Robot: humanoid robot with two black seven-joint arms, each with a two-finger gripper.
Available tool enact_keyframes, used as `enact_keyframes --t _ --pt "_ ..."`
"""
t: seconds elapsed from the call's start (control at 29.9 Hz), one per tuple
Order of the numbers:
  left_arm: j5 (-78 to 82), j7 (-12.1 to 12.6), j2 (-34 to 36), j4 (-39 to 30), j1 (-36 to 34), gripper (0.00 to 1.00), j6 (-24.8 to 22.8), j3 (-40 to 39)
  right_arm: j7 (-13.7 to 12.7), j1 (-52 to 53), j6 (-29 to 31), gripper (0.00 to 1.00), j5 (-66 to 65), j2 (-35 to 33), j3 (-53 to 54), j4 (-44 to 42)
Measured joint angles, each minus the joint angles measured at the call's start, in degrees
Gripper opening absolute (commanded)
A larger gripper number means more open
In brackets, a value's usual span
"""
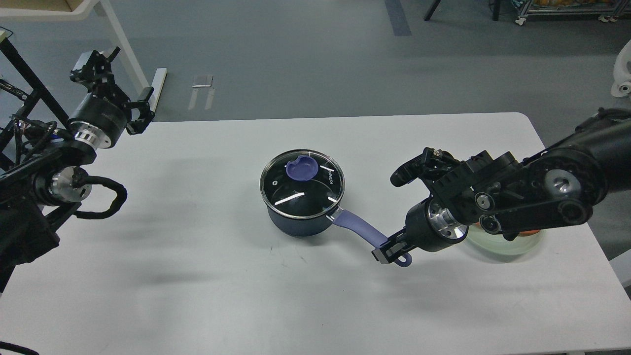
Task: Open pot lid
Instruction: 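Reach the right gripper down and grasp the purple pot handle, then move the left gripper over the pot toward the purple lid knob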
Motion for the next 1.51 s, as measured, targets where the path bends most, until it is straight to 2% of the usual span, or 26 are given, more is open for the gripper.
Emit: enact_keyframes --t 0.23,0.47,0.64,0.8,0.97,1.07,1.2,1.51 --pt "1.9 0.0 0.0 -0.3 -1.7 0.99 0.1 0.1 -0.6 0.1 0.2 0.21 0.0 -0.2 -0.1 0.1" --pt "18.7 0.0 -0.7 -1.2 -7.2 0.99 0.7 0.1 -0.8 0.6 0.3 0.2 0.1 -0.1 0.0 0.1" --pt "36.9 0.0 -0.9 -8.4 -9.5 0.99 3.7 0.1 -0.8 0.9 0.3 0.19 0.1 0.0 0.0 0.1" --pt "60.1 0.0 -1.7 -20.2 -10.2 0.99 9.6 0.1 -0.7 1.0 0.3 0.19 0.1 0.1 0.1 0.1" --pt "78.0 0.1 -3.8 -25.9 -11.5 0.99 11.7 2.5 -0.7 1.2 0.7 0.19 0.1 0.0 0.1 0.1" --pt "90.4 1.2 -4.7 -26.4 -12.8 0.99 12.9 6.1 -0.7 1.2 0.8 0.18 0.1 0.0 0.1 0.1" --pt "101.0 1.7 -5.2 -24.6 -13.2 0.99 17.0 10.4 -0.7 1.2 0.8 0.18 0.1 0.0 0.0 0.2" --pt "103.5 2.7 -7.4 -19.9 -12.9 0.99 19.6 15.1 -0.7 1.2 1.1 0.18 0.1 0.1 0.0 0.2"
